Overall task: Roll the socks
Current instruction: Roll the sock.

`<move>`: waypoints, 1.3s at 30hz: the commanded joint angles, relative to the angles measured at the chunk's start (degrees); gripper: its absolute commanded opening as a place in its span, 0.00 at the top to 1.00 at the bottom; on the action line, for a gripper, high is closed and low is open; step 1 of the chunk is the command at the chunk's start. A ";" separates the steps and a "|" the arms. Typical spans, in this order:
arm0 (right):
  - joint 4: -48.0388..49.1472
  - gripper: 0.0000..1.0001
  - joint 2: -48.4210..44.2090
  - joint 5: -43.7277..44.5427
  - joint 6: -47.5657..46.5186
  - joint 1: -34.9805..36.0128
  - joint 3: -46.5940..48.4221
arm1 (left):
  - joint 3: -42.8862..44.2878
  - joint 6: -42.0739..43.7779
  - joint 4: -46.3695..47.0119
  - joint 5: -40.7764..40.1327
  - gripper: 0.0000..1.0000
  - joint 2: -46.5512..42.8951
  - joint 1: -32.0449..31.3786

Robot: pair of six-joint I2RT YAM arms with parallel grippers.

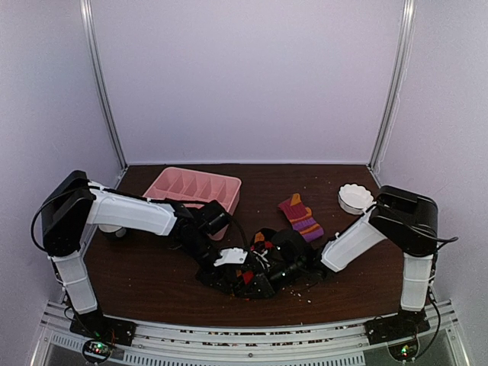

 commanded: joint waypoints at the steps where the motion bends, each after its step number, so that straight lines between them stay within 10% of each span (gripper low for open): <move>1: -16.54 1.00 7.16 10.94 0.80 -1.54 -6.24 | 0.21 -0.04 2.18 -2.23 0.59 3.34 -0.18; 12: -12.44 1.00 5.38 11.44 0.86 -1.58 -7.72 | 3.53 -2.30 -1.80 0.53 0.81 7.73 0.35; 17: -11.37 1.00 4.42 11.88 1.01 -1.52 -8.22 | 4.54 -3.21 -4.03 5.13 0.50 8.27 1.46; 21: -11.37 1.00 4.57 11.40 1.09 -1.50 -7.92 | 4.70 -4.42 -4.16 7.14 0.46 7.71 2.13; 39: -3.97 0.97 1.65 11.90 4.21 -1.38 -10.22 | 8.23 -11.89 -4.86 1.11 0.98 12.44 3.60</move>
